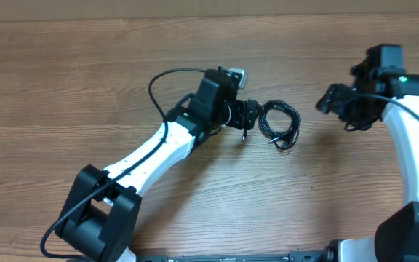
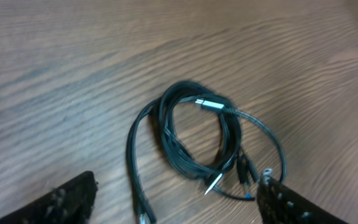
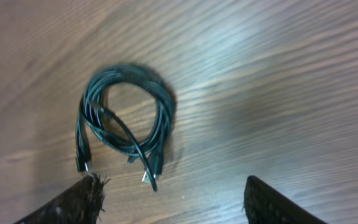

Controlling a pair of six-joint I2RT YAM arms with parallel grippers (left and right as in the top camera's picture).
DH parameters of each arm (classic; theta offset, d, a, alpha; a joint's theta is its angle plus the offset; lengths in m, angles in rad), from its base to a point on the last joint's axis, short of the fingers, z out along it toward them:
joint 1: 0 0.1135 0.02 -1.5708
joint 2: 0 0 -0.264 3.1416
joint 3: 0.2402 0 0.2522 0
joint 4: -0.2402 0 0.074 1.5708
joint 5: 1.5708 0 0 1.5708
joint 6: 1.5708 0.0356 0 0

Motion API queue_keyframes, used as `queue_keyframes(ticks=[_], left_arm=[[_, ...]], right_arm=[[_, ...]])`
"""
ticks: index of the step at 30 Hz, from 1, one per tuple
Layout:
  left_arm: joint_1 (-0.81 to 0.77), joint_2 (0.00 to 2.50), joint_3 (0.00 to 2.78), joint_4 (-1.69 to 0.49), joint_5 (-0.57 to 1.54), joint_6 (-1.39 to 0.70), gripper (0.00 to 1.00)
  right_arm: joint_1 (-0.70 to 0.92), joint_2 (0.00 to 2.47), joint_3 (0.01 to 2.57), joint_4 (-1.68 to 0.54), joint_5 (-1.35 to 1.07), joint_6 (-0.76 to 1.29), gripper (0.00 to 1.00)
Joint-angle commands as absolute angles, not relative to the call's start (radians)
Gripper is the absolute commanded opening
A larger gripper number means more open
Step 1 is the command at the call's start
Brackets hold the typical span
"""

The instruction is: Untangle cables

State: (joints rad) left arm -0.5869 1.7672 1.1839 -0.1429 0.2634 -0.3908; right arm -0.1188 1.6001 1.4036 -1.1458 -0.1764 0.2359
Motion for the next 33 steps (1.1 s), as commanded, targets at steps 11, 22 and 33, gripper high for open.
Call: queue_keyframes(ticks=[11, 22, 33], left_arm=[[-0.645, 2.001, 1.676, -0.592, 0.127, -0.413, 0.90], [-0.720, 2.206, 1.715, -0.594, 0.126, -0.503, 0.81], [-0.739, 2.275, 1.715, -0.604, 0.093, -0.502, 0.30]], right_arm=[[-0.202, 1.586, 1.618, -1.299, -0.187, 0.232, 0.85], [-0.202, 1.586, 1.618, -1.315, -0.187, 0.232, 0.85], [-0.202, 1.586, 1.618, -1.319, -0.187, 0.232, 0.85]])
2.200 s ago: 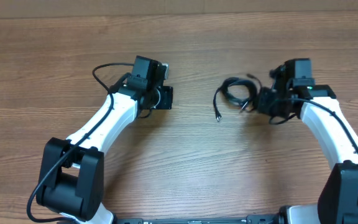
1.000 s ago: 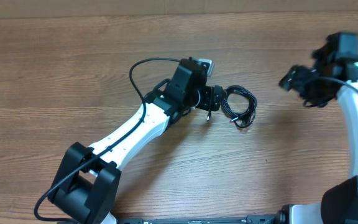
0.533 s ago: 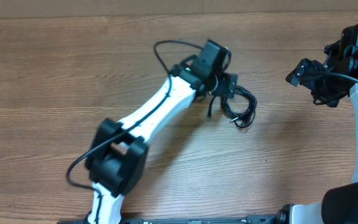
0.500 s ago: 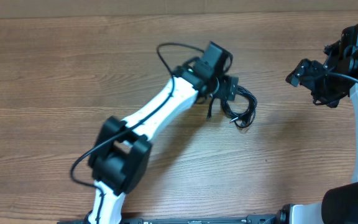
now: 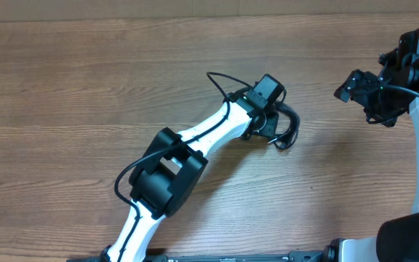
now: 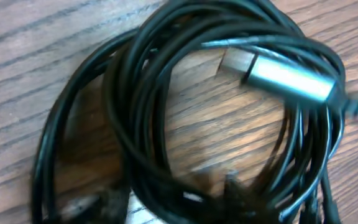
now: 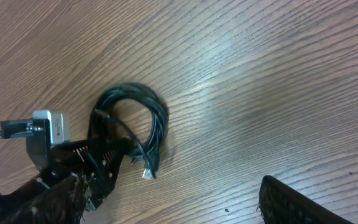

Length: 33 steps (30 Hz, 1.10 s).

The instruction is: Untangle cables

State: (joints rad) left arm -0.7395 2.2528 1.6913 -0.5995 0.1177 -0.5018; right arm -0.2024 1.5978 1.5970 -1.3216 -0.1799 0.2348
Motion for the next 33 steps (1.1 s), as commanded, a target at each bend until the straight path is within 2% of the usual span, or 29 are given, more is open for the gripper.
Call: queue_keyframes(ticks=[1, 2, 3, 6, 9, 11, 19, 28, 33], left_arm=[[-0.737, 2.275, 1.715, -0.608, 0.092, -0.502, 0.19], [-0.733, 2.274, 1.715, -0.619, 0.093, -0.502, 0.08], [-0.730, 2.274, 1.716, -0.632, 0.092, -0.502, 0.04], [-0.717, 2.266, 1.716, -0.717, 0.043, -0.502, 0.04], [-0.691, 2.243, 1.717, -0.803, -0.022, -0.492, 0.04], [-0.665, 2.212, 1.717, -0.833, -0.025, -0.455, 0.04], [-0.556, 2.071, 1.717, -0.841, 0.177, -0.396, 0.04], [-0.500, 2.008, 1.717, -0.870, 0.244, -0.369, 0.04], [-0.500, 2.008, 1.717, -0.904, 0.228, -0.368, 0.04]], right_arm=[[-0.202, 1.586, 1.618, -1.319, -0.187, 0.232, 0.85], [-0.202, 1.586, 1.618, -1.319, -0.187, 0.232, 0.85], [-0.202, 1.586, 1.618, -1.319, -0.187, 0.232, 0.85], [-0.202, 1.586, 1.618, -1.320, -0.189, 0.232, 0.86], [-0.202, 1.586, 1.617, -1.327, -0.253, 0.227, 0.91], [-0.189, 1.586, 1.611, -1.339, -0.319, 0.167, 0.91], [-0.035, 1.588, 1.534, -1.308, -0.335, 0.112, 0.91], [0.168, 1.598, 1.419, -1.058, -0.335, 0.143, 0.80], [0.264, 1.600, 1.339, -0.865, -0.323, 0.156, 0.64]])
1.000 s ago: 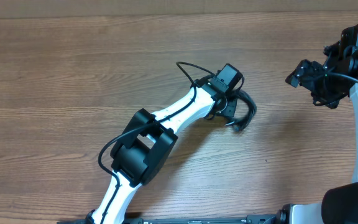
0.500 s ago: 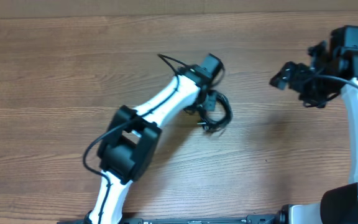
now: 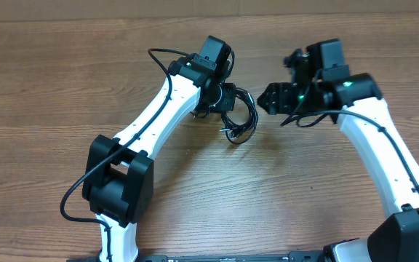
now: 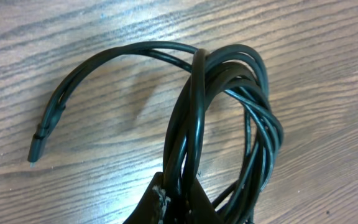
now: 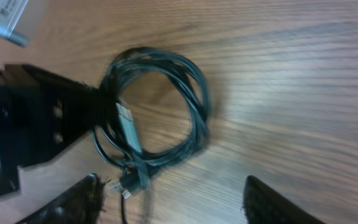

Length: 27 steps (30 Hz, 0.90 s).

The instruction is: Untangle cables

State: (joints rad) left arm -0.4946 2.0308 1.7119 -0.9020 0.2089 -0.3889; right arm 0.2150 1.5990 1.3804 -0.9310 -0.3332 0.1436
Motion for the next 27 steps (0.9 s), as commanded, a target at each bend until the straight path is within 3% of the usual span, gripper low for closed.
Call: queue_keyframes(ticks=[1, 7, 12, 23, 27], left_arm=[[-0.498, 2.006, 1.717, -0.906, 0.229, -0.361, 0.04], [-0.481, 1.959, 1.717, -0.909, 0.200, -0.335, 0.04], [-0.480, 1.901, 1.717, -0.914, 0.193, -0.290, 0.04], [-0.483, 1.862, 1.717, -0.918, 0.267, -0.219, 0.04], [-0.480, 1.857, 1.717, -0.936, 0.241, -0.190, 0.04]], right_arm=[[0.276, 1.602, 1.328, -0.847, -0.301, 0.157, 0.61], [0.297, 1.626, 1.286, -0.831, -0.077, 0.347, 0.61], [0.279, 1.633, 1.263, -0.821, 0.022, 0.608, 0.72], [0.279, 1.636, 1.263, -0.802, 0.001, 0.613, 0.74], [0.279, 1.642, 1.263, -0.830, 0.191, 0.614, 0.73]])
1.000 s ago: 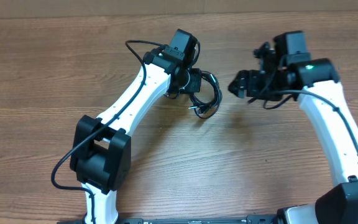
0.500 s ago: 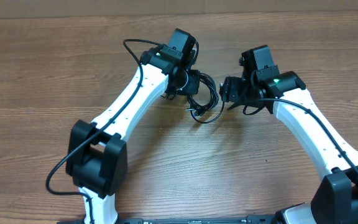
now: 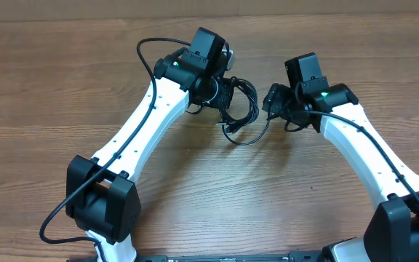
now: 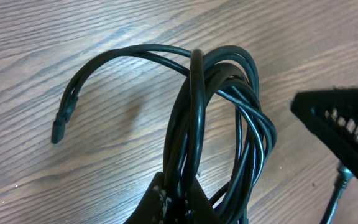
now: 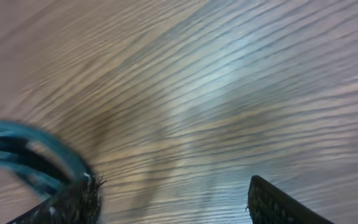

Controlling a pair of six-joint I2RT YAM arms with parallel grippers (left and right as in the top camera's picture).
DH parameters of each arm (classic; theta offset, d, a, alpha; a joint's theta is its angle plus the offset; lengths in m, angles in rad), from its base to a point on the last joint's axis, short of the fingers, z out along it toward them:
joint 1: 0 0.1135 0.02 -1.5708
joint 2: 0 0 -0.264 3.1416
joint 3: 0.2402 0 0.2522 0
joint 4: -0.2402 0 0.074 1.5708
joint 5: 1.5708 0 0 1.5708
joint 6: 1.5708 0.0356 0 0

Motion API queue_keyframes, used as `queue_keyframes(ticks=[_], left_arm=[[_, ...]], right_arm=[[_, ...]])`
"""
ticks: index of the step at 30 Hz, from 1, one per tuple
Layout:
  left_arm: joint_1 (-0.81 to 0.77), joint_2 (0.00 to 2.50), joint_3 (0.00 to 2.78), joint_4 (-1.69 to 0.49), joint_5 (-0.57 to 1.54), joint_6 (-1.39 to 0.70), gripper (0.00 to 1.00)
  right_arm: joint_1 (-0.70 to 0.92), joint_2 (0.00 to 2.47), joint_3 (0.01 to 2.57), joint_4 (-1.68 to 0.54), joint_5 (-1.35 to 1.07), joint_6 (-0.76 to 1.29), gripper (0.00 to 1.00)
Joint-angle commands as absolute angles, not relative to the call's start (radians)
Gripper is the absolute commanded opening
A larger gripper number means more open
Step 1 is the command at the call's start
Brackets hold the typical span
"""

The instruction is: Untangle cables

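A coil of tangled black cables [image 3: 244, 103] sits mid-table. My left gripper [image 3: 222, 93] is shut on its left side. In the left wrist view the strands [image 4: 229, 112] rise out of the closed fingertips of the left gripper [image 4: 178, 202], and one loose plug end [image 4: 59, 127] curls off to the left. My right gripper [image 3: 271, 102] is open right beside the coil's right edge. One of its fingers [image 4: 347, 121] shows in the left wrist view. The right wrist view is blurred, with cables [image 5: 17, 152] by the left finger of the right gripper [image 5: 173, 199].
The wooden table [image 3: 64, 80] carries nothing else but the two arms. A slack loop of cable [image 3: 249, 138] trails toward the front from the coil.
My right gripper has come in closer and now sits against the coil's right edge, still open. The left gripper keeps its hold and has shifted slightly up and left.
The coil first lay free with my left gripper open beside it and the right arm far off to the right. Then the left gripper was down on the coil. Later it held the coil further left, with the right gripper nearby. Now the right gripper is at the coil.
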State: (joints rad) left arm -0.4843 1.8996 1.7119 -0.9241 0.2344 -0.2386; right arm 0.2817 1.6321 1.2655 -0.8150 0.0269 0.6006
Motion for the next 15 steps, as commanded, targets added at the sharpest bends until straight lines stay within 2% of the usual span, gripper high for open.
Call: queue_keyframes(ticks=[1, 4, 6, 8, 10, 12, 15], left_arm=[[-0.477, 1.853, 1.717, -0.938, 0.215, -0.203, 0.04], [-0.461, 1.832, 1.717, -0.927, 0.183, -0.225, 0.04], [-0.451, 1.811, 1.717, -0.907, 0.184, -0.233, 0.04], [-0.445, 1.789, 1.717, -0.884, 0.185, -0.241, 0.04], [-0.445, 1.771, 1.717, -0.866, 0.196, -0.247, 0.04], [-0.445, 1.765, 1.717, -0.859, 0.221, -0.247, 0.04], [-0.447, 1.766, 1.717, -0.877, 0.229, -0.246, 0.04]], right_arm=[[0.279, 1.646, 1.263, -0.844, 0.263, 0.614, 0.73], [0.279, 1.665, 1.263, -0.907, 0.429, 0.614, 0.73], [0.279, 1.681, 1.263, -0.947, 0.428, 0.614, 0.77], [0.279, 1.697, 1.263, -0.981, 0.318, 0.614, 0.81], [0.279, 1.707, 1.263, -0.984, 0.165, 0.593, 0.91], [0.279, 1.707, 1.264, -0.947, 0.021, 0.475, 0.92], [0.275, 1.704, 1.294, -0.942, -0.019, 0.409, 0.93]])
